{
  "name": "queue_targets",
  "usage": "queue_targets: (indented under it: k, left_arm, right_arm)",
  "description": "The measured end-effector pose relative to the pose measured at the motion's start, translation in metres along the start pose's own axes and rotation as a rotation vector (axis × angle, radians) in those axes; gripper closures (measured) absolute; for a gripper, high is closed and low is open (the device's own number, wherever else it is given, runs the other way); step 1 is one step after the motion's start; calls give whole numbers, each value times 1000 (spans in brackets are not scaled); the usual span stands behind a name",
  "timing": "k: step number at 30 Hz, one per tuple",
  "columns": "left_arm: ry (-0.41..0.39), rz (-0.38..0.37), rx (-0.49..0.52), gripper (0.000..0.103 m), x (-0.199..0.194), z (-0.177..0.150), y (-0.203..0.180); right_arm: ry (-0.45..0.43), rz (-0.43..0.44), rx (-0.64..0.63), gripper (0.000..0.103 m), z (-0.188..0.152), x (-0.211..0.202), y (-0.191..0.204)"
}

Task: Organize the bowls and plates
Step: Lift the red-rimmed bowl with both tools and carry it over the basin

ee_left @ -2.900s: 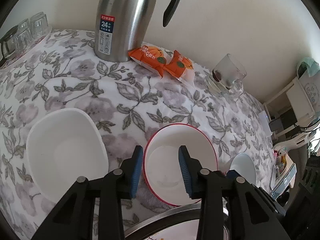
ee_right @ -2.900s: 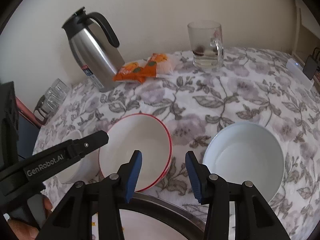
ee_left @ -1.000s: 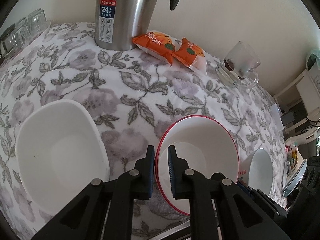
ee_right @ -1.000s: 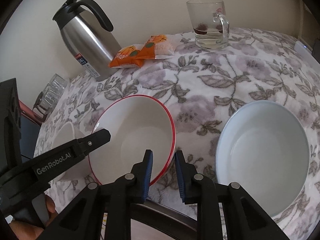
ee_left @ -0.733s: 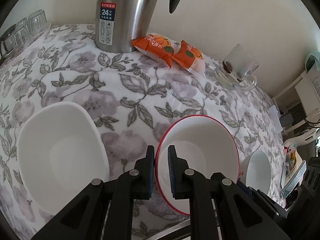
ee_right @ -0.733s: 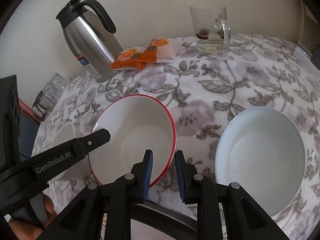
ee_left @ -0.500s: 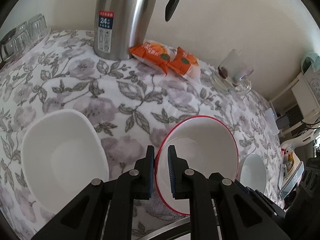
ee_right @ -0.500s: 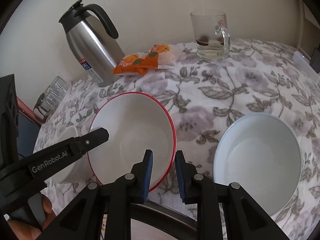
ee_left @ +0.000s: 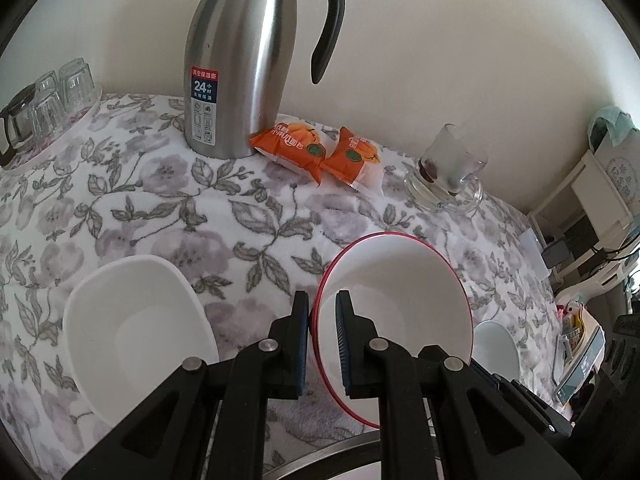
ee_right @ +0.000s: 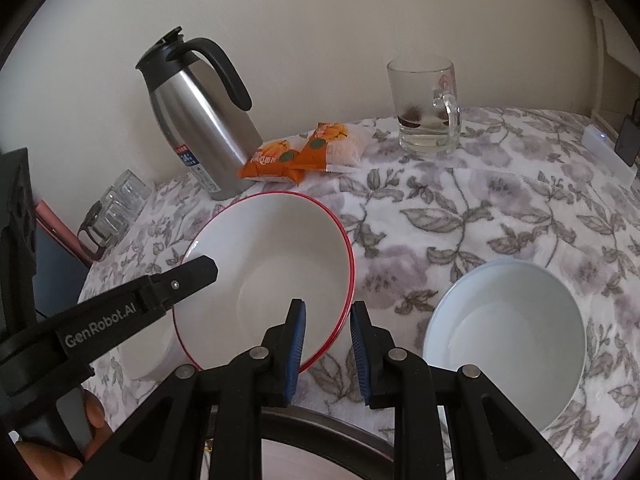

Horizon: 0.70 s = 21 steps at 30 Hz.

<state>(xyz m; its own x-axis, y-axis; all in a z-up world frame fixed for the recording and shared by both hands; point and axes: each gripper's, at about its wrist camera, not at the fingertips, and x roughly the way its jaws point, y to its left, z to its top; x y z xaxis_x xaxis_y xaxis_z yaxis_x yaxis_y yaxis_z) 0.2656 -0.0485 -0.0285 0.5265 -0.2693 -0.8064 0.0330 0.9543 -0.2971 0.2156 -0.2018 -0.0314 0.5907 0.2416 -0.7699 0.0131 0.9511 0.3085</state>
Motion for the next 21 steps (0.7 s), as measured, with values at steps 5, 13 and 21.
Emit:
queue_targets:
  k: [5, 13, 21]
  left_arm:
    - [5, -2, 3, 89, -2, 0, -2]
    - [-23, -25, 24, 89, -28, 4, -13]
    - [-75, -52, 61, 89, -76, 3, -29]
  right_arm:
    - [-15, -5, 0, 78, 2, -7, 0]
    - [-69, -2, -5, 78, 8, -38, 4]
    - [-147, 2, -15, 78, 13, -86, 16]
